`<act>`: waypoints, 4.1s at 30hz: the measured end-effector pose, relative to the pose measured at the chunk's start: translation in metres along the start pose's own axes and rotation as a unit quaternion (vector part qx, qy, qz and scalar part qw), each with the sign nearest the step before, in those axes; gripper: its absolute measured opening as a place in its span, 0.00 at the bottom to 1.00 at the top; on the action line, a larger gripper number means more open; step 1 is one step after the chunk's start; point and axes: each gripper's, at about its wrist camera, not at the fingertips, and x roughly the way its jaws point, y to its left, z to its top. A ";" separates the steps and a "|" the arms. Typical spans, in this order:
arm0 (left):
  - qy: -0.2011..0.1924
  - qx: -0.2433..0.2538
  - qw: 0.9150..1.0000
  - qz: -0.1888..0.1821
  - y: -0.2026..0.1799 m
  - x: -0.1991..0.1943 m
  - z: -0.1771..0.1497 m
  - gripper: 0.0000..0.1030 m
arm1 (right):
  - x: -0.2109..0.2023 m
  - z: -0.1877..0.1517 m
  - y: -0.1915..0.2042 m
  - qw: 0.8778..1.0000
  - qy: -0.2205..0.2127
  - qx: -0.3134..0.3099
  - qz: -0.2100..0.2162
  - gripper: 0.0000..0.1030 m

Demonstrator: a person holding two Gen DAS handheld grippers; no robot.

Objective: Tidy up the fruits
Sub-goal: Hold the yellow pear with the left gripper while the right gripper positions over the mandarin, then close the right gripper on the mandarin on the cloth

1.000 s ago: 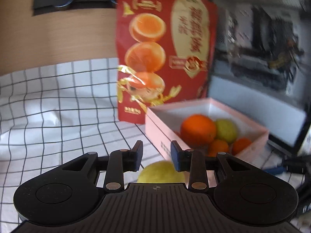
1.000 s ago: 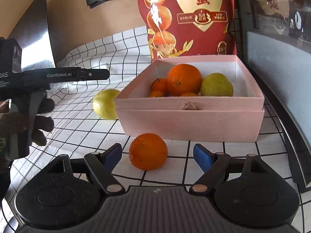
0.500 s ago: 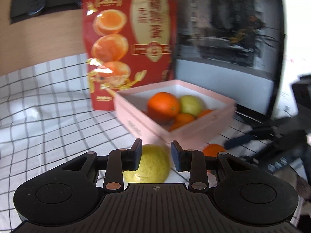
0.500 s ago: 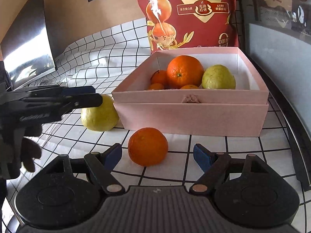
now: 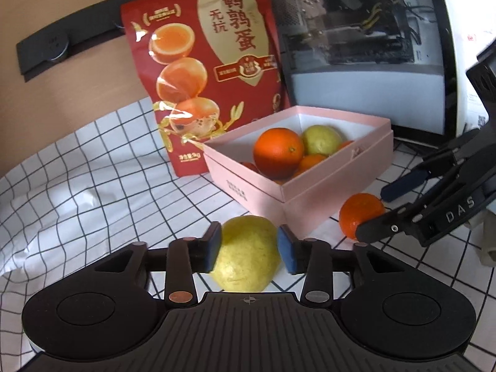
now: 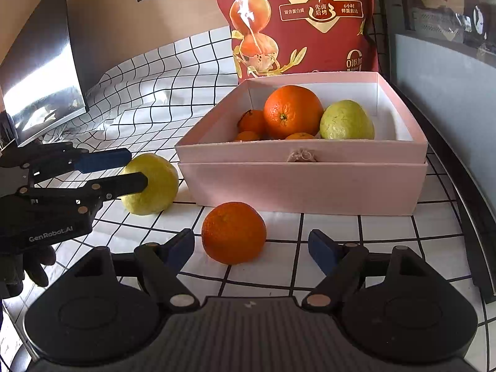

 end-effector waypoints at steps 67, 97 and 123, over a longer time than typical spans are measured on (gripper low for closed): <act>0.085 -0.177 0.980 0.031 -0.003 -0.011 -0.031 0.67 | -0.007 0.040 0.033 0.991 0.037 -0.120 -0.055 0.91; 0.068 -0.280 0.956 -0.054 0.031 -0.014 -0.036 0.64 | 0.025 0.024 0.026 0.989 0.088 -0.116 -0.034 0.69; 0.096 -0.178 0.979 -0.026 0.000 -0.011 -0.016 0.64 | 0.004 0.013 0.034 0.988 0.044 -0.145 -0.033 0.44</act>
